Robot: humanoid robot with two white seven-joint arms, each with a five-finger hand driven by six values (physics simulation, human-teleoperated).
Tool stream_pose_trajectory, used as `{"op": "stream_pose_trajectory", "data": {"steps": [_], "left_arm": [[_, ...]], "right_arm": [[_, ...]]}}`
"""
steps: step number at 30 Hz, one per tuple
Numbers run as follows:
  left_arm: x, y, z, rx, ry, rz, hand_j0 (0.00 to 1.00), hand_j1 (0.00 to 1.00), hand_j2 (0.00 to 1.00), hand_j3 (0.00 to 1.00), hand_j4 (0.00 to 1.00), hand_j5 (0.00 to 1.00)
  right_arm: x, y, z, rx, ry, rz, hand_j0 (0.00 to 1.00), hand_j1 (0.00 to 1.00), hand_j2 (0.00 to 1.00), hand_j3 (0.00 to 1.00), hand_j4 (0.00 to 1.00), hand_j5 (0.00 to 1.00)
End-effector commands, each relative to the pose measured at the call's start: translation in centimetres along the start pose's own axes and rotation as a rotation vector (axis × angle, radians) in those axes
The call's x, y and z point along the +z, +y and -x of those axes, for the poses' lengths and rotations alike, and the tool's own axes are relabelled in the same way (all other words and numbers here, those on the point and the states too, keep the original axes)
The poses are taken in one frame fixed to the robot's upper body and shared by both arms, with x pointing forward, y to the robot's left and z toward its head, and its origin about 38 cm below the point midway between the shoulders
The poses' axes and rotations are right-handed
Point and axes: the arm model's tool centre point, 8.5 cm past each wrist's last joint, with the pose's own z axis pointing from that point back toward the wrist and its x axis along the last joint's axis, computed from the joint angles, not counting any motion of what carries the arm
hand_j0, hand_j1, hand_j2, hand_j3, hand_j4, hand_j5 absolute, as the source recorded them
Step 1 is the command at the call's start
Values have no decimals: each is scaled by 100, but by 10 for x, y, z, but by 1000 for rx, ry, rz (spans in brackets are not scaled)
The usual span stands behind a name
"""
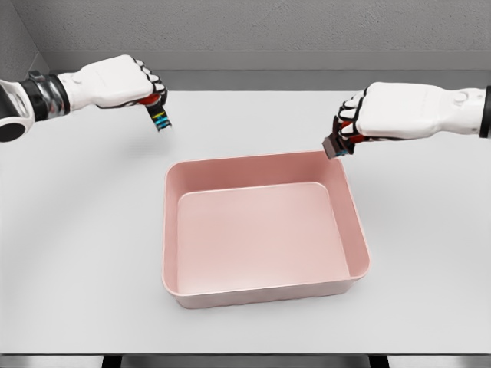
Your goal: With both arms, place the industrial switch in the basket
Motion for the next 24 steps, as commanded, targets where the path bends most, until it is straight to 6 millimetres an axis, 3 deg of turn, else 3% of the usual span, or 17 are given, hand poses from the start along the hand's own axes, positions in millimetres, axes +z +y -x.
{"op": "stream_pose_trajectory", "data": {"steps": [1,6,8,13,17,24], "left_arm": [[12,22,-2,-34,-13,-53,44,44,44,44,44,44],[49,65,-25,-109,-82,-147,44,44,44,44,44,44],[56,72,-40,-118,-127,-168,44,44,44,44,44,44],[86,87,-62,-137,-190,-184,44,44,44,44,44,44],[84,86,-74,-118,-226,-198,44,44,44,44,44,44],[57,87,-97,-76,-299,-251,44,44,44,44,44,44]], "right_arm": [[0,-5,-1,3,-4,17,35,35,35,35,35,35],[-7,-11,-9,10,-34,29,34,34,34,34,34,34],[-27,-15,-17,18,-88,35,34,34,34,34,34,34],[-31,-13,-21,15,-106,33,35,35,35,35,35,35],[-28,-12,-22,13,-103,29,37,37,37,37,37,37],[-30,-1,-26,5,-114,-42,38,38,38,38,38,38]]}}
